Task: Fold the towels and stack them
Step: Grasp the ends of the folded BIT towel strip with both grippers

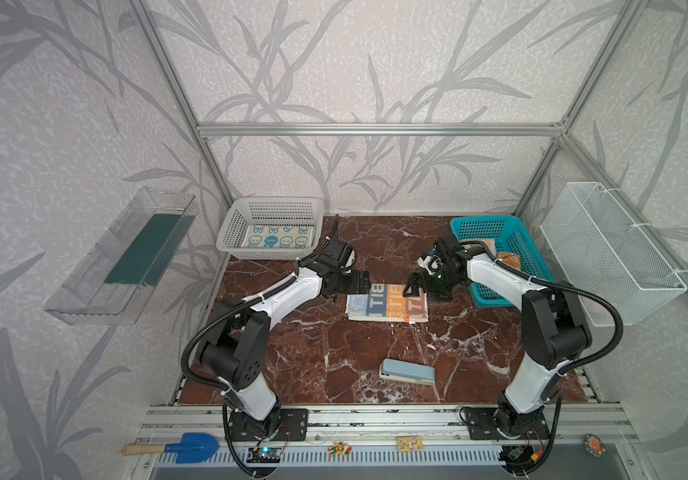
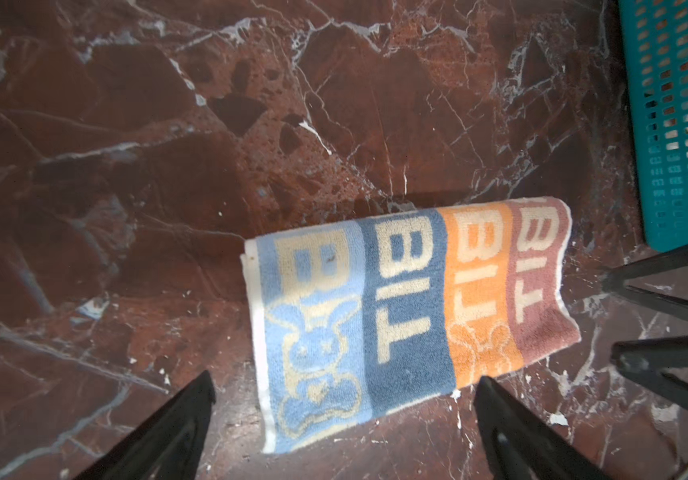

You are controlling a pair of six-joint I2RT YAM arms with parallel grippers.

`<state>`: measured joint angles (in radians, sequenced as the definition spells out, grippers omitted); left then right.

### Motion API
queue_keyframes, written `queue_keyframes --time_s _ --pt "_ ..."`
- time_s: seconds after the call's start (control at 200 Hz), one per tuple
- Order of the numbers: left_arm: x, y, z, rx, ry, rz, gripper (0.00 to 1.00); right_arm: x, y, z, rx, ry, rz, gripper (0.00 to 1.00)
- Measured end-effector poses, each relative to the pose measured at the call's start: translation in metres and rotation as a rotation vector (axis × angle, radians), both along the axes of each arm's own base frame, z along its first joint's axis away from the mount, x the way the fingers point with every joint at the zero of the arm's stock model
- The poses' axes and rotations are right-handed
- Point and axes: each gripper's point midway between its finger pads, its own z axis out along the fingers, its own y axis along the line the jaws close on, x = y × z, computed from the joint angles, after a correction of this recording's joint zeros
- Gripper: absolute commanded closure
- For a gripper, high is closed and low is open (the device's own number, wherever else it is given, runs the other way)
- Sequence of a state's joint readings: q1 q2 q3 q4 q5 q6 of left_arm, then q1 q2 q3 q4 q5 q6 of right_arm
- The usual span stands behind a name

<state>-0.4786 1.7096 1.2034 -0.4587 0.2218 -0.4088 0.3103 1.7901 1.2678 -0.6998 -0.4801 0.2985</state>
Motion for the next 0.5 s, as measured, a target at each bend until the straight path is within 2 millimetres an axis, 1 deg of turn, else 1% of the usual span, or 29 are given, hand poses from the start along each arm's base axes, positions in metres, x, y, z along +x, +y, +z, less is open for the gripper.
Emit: queue_keyframes --time_s 0.105,0.185,0.26,0.35,0.5 --pt "0.002 -0.001 -0.022 0.042 0.067 -0.02 0.01 -0.003 -0.011 -0.004 -0.026 0.023 -0.015 0.01" --pt "-0.005 0.0 -0.045 0.069 0.135 -0.033 0.01 -0.004 -0.015 -0.007 -0.039 0.029 -0.021 0.01" --pt "-0.013 0.002 -0.059 0.086 0.19 -0.04 0.01 -0.006 -0.016 -0.01 -0.043 0.038 -0.018 0.01" --pt "-0.019 0.003 -0.067 0.092 0.23 -0.047 0.01 -0.011 -0.017 -0.016 -0.048 0.056 -0.017 0.01" --pt "-0.016 -0.003 -0.067 0.075 0.244 -0.055 0.01 -0.02 -0.017 -0.03 -0.056 0.091 -0.018 0.01"
